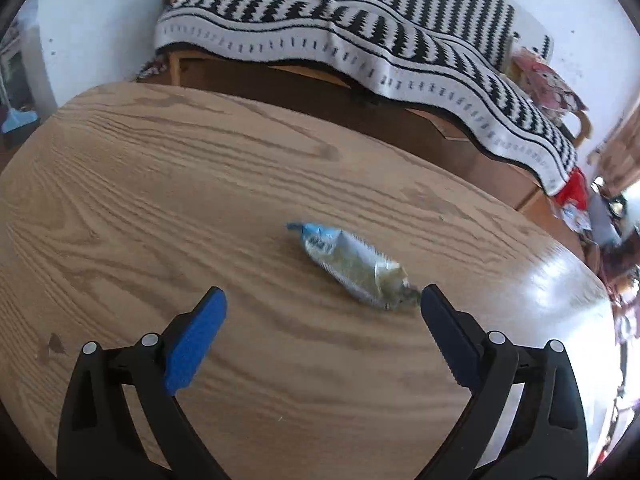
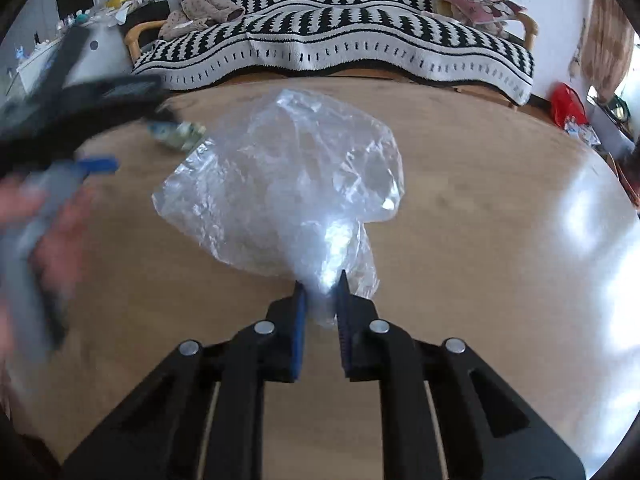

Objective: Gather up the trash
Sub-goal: 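Grasp the clear plastic bag with the right tool while the left grasps the snack wrapper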

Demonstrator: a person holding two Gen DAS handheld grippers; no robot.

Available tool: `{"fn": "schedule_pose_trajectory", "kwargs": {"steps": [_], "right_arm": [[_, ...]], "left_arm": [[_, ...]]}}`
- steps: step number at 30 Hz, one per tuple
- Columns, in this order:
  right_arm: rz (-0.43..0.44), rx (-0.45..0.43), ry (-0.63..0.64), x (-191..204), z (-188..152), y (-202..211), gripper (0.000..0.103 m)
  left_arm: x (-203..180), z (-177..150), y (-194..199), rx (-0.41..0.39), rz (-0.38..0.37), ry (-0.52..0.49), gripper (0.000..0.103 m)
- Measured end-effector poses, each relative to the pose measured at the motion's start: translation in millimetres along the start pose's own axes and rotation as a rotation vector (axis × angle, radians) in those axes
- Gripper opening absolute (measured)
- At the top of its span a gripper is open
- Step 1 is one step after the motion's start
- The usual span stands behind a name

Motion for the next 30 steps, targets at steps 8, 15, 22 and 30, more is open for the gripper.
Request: {"fn": "schedule_pose_trajectory", "kwargs": {"steps": [8,15,22,30], "right_arm": [[0.017,0.044,0.009,6,-77,56,0.014],[0.022,0.06,-0.056,-21,-108,83,0.014],[0.047,0.011,-0.072,-24,-96,105,0.014],[0.07,0.018,-0.022,8,-82,96,0.014]], "left_arm": [[-19,-4,-24,0.03,0.108,-0.051,0.092],[-17,-13,-12,0.005,0.034,-0.14,0.0],[32,-3,19,-0.033,-0.028,-0.043,0.013],[61,37,17,-0.143,0.015,0.03,0.096]]}}
Point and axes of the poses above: each gripper's, at about its wrist camera, not at the fingertips, and y roughly against the way its jaws point, x to its left, z to its top, the point moved 5 cm from there along -y, roughly the way its jaws point, and after that the axes turned 2 degrees about -z, right-handed, at the moved point
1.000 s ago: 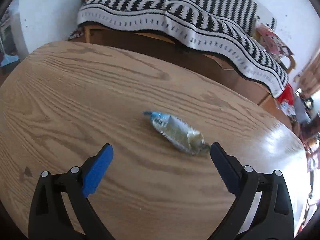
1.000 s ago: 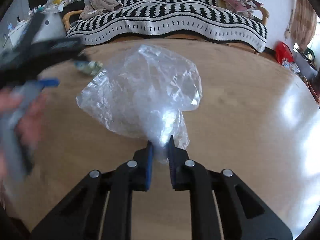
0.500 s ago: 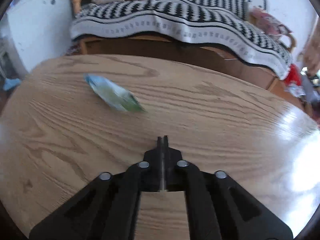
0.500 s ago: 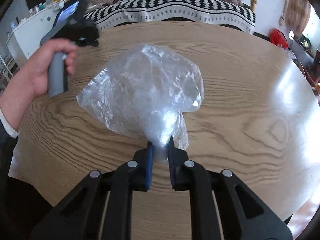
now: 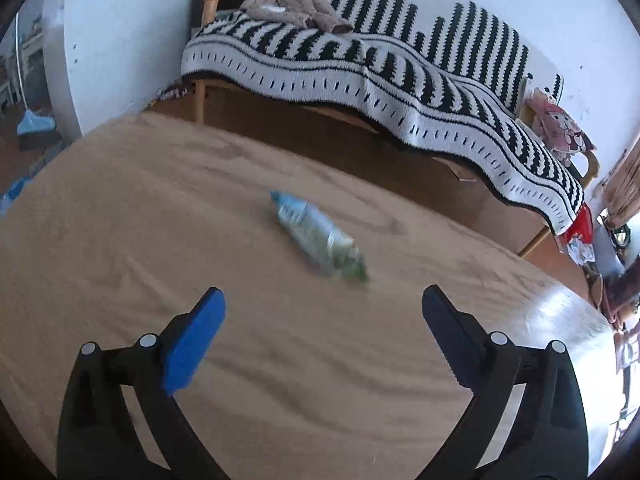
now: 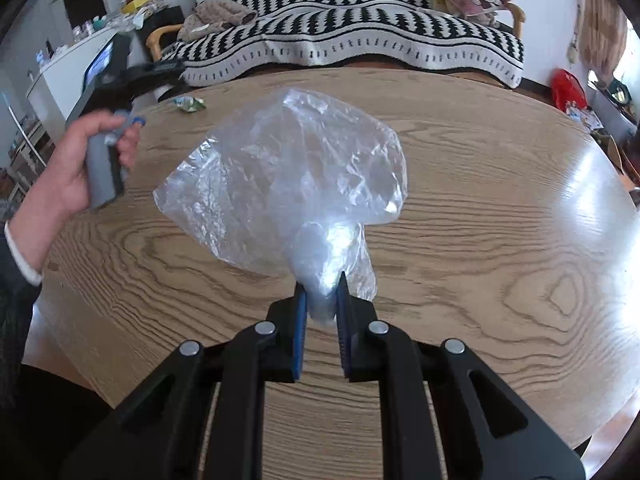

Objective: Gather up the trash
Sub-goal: 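Grasp the clear plastic bag with the right tool while the left grasps the snack wrapper, then carry the plastic bag and snack wrapper over the black bin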

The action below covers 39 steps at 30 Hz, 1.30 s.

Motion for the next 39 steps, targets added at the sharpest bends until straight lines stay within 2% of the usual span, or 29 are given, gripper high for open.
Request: {"fn": "schedule_pose_trajectory", "kwargs": {"steps": [2,4,6,9,15,17,18,19,22,26,30,33,35,39], "right_arm": [[-0.001,0.013,0.011,2,0,-7,0.014],[-0.004,0.027,0.018,1,2,-15,0.014],[-0.004,0.039,0.018,-4,4,-22,0.014],[-0.007,0.042,0.014,-9,8,-26,0.014],[-0.015,0.031,0.006,-20,15,-27,0.014],[-0.017,0.027,0.002,-22,16,-25,0.014],[-0.018,0.022,-0.001,-24,17,-22,0.014],[-0.019,0.018,-0.002,-24,18,-20,0.014],[-0.026,-0.005,-0.01,-31,21,-9,0.014],[-0.035,-0.036,-0.033,-40,21,7,0.014],[-0.048,-0.088,-0.082,-60,19,38,0.014],[-0.078,-0.118,-0.133,-84,13,62,0.014],[-0.116,-0.143,-0.184,-110,3,82,0.014],[-0.199,-0.168,-0.286,-164,-31,117,0.014]], "left_arm": [[-7,6,-5,-0.011,0.027,-0.024,0.096],[-14,13,-20,0.021,0.078,-0.038,0.096],[-14,14,-34,0.047,0.089,-0.014,0.096],[-10,8,-56,0.107,0.152,0.017,0.096],[3,6,-66,0.117,0.223,0.043,0.095],[1,5,-64,0.103,0.247,0.014,0.078],[-2,5,-61,0.09,0.277,-0.018,0.053],[-3,4,-58,0.084,0.27,-0.029,0.03],[-10,-1,-52,0.111,0.205,-0.046,0.022],[-21,-19,-27,0.128,0.155,-0.068,0.02],[-46,-42,12,0.099,0.107,-0.166,0.019],[-74,-75,45,0.1,0.04,-0.249,0.019],[-101,-105,69,0.11,-0.032,-0.325,0.019],[-160,-160,125,0.078,-0.174,-0.49,0.019]]}}
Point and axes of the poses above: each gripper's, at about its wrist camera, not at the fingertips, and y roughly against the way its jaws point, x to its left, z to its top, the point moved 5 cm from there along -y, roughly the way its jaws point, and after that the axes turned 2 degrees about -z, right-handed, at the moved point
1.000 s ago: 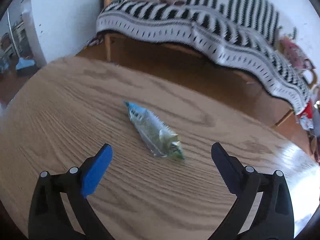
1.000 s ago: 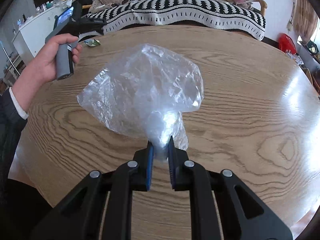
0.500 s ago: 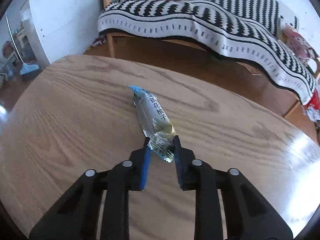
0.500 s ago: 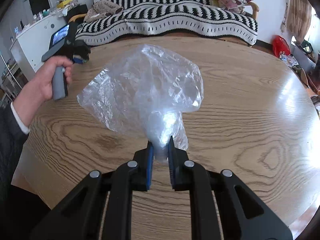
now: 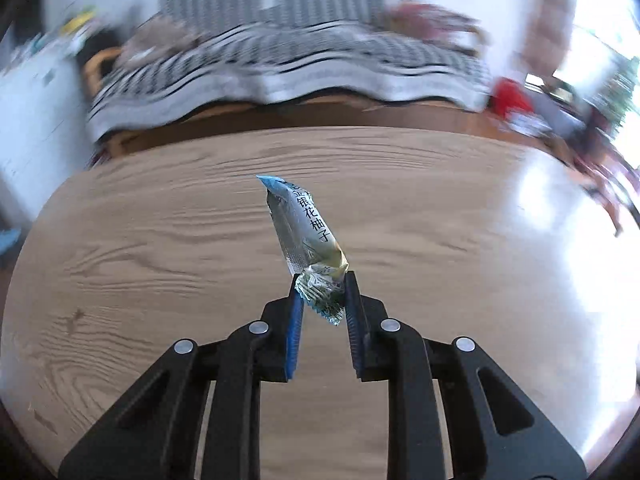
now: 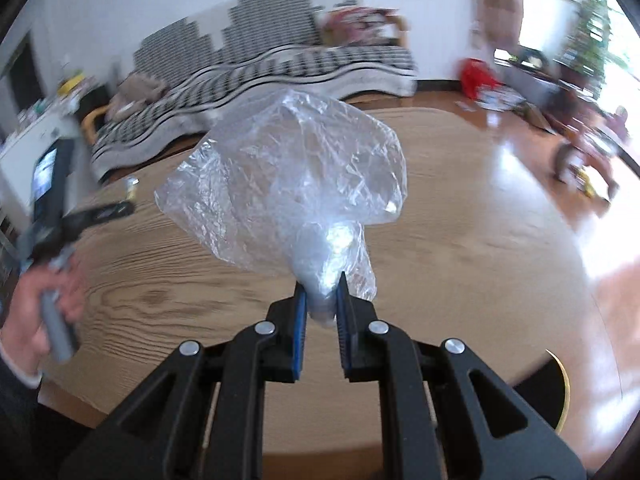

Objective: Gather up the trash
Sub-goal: 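Carry the plastic bag and snack wrapper over the black bin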

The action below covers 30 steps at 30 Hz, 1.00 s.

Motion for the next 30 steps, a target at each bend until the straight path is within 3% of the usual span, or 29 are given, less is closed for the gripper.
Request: {"fn": "schedule_pose_trajectory", "kwargs": {"steps": [9,15,22,30], "right_arm": [[-0.234,-0.02,-0.249,-184,-50,64,0.014],[-0.308,0.028,-0.368,-268,-87,79,0.014],[-0.318,0.21,-0.452,-329,-122,54,0.014],[-0.295,0.376,-0.504,-349,-155,10,0.014]], "left_arm": [[-209,-61,96,-0.107,-0.354,-0.353,0.019],[-352,-139,111,-0.015,-0.568,-0.491,0.019],[-448,-221,84,0.15,-0.647,-0.567,0.019],[-477,-257,52,0.248,-0.644,-0.573,0.019]]}}
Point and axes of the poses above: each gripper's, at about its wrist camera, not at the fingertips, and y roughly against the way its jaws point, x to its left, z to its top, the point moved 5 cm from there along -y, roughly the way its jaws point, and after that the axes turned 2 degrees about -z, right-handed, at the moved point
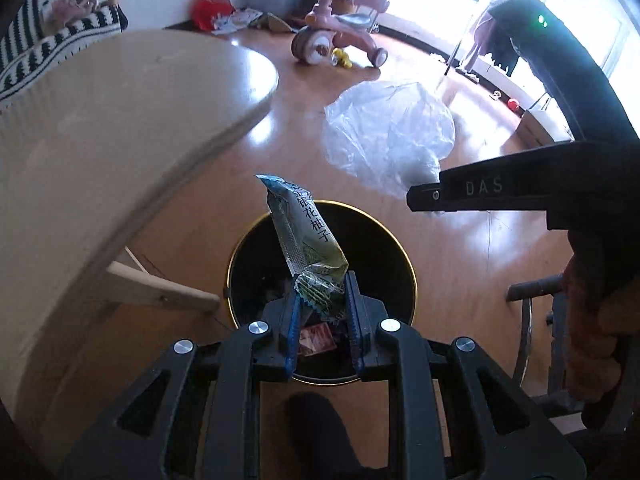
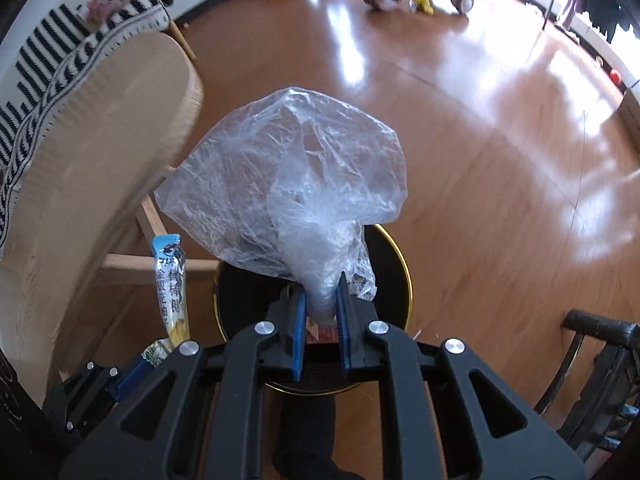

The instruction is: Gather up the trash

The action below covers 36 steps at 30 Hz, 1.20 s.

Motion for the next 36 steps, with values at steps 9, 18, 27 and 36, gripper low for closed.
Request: {"fn": "schedule_pose_trajectory", "kwargs": {"steps": [9,18,27,36], "right_arm": [[0.019,0.018,-0.02,9,17,-10,0.014],[0.042,0.026,-0.059,-12,15,-10,0.045],[0.024,0.005,-0.08,-13,16,-2,0.076],[0.021,-0.119,-0.077,7,28,31,0.077]], "left_arm": [[9,11,0,0.007,0.0,-0.004,0.02],[11,15,-2,0.023,-0.008,0.007,0.025],[12,19,0,0.001,-0.003,0.022,0.078],[24,23,33,-0.043,-0.006,0.03,0.087]]}}
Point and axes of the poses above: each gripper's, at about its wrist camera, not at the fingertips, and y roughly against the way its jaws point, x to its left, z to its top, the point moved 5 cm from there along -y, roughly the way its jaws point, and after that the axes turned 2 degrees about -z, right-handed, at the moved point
